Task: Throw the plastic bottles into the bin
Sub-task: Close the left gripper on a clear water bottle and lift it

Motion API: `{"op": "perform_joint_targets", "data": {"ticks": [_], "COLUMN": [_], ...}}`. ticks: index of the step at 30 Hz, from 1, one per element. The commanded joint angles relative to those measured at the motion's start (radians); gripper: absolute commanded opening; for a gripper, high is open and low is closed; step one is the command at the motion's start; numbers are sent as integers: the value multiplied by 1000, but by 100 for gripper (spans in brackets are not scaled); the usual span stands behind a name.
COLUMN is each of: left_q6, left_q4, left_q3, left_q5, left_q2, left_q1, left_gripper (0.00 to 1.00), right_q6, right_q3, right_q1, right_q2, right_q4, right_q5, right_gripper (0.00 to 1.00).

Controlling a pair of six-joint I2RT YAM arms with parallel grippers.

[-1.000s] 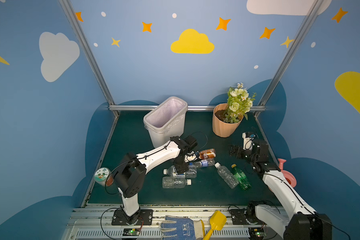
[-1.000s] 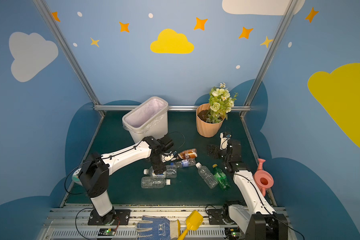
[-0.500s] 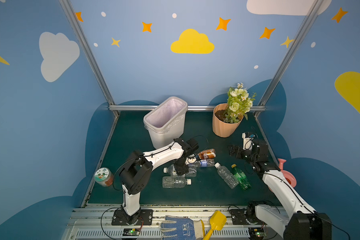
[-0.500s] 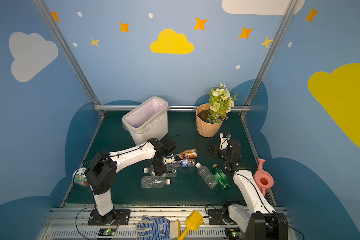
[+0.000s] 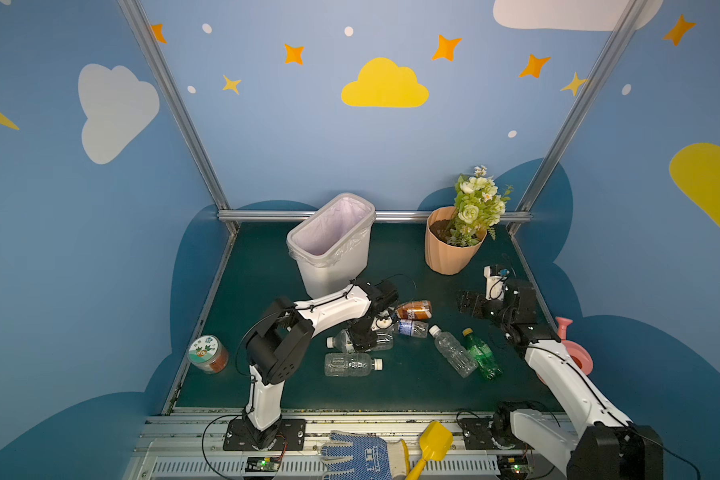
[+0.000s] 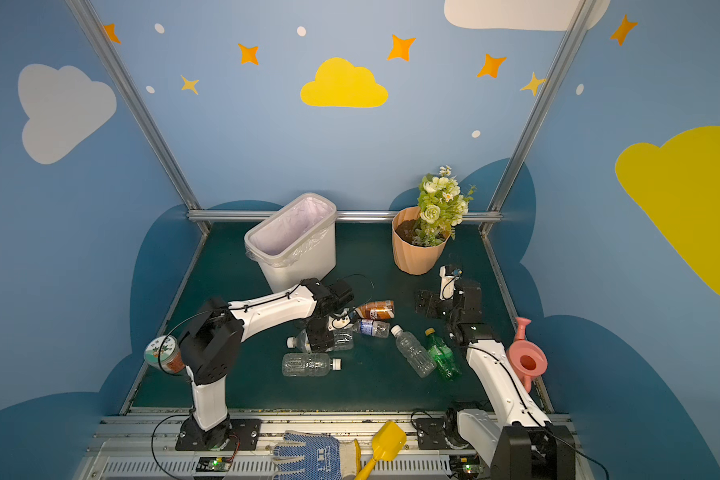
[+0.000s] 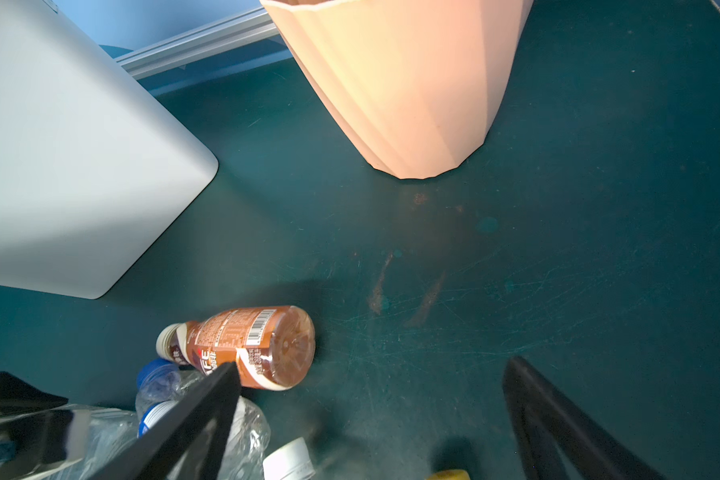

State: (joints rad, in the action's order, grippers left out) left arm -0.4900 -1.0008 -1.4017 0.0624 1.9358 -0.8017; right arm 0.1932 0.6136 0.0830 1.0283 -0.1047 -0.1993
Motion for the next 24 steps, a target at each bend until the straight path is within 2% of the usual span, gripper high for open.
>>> {"op": "perform_joint_targets", "data": {"ticks": [1,5,11,24], "left_q6": [2,3,4,2], "left_q4": [-5,1,6,13], "left_q3": [5,1,-15,-67], "left_q5": [10,5,7,38], "left_q2": [21,31,23,-78], "left_q1": [-1,-2,-1,8], "left_gripper": [78,77,63,60], "right_q6": [-16,-16,-16,-10], "right_q3": [11,9,10,5], "right_q1": [3,3,3,3], "right_q2": [0,-1,-2,-2], "right_q4": [-18,-19,-20,-15], "right_q5": [11,16,16,17], "right_gripper": [97,97,97,97]}}
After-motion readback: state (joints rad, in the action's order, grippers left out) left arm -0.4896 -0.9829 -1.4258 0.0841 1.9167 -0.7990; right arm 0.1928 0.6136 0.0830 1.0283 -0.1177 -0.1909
